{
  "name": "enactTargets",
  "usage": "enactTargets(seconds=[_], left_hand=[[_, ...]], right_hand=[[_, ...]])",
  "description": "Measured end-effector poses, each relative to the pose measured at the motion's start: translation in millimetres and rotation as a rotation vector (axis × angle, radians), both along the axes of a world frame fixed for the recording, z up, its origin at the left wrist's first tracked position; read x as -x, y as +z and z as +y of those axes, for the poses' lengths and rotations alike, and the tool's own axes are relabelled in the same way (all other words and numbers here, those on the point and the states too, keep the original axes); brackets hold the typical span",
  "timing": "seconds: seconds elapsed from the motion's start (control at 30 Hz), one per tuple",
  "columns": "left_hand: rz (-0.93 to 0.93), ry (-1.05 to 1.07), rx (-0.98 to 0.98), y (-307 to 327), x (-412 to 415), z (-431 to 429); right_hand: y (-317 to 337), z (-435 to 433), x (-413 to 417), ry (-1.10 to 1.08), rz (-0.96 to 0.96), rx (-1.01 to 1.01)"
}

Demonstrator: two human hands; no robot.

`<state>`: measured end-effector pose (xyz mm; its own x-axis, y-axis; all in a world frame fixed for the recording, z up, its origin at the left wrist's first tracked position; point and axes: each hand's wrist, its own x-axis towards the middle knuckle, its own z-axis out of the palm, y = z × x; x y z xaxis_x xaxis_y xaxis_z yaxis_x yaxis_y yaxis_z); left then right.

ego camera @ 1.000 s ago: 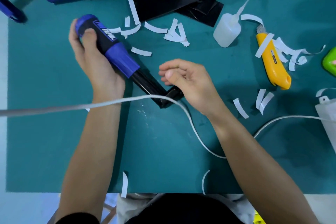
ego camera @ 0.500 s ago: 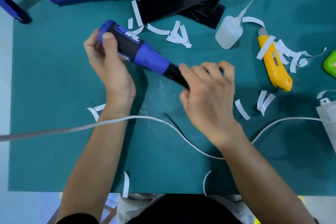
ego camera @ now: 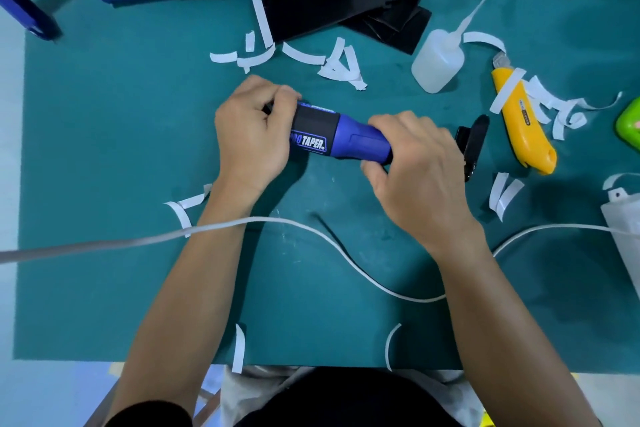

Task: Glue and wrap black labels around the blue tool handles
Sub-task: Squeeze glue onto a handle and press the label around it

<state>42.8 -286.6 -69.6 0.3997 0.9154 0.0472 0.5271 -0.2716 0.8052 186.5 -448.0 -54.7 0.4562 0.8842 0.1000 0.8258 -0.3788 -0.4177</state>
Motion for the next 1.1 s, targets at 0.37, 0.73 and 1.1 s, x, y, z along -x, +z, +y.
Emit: enactTargets(seconds=[0.37,0.73,1.1], left_hand=[[-0.047,-0.177,0.23,8.1,11.1,10.6],[-0.101,-1.127,0.428,135.7,-26.7,-42.0],[-0.36,-1.083,0.165,191.4,-301.0,-174.7]], right_hand=[[-1.1,3.8,-0.7,0.018,-0.04,0.014],[134.3,-128.5,-35.5,-0.015,-0.019,-0.025],[217.7,-223.0,-281.4,-0.394,-0.318,0.047]])
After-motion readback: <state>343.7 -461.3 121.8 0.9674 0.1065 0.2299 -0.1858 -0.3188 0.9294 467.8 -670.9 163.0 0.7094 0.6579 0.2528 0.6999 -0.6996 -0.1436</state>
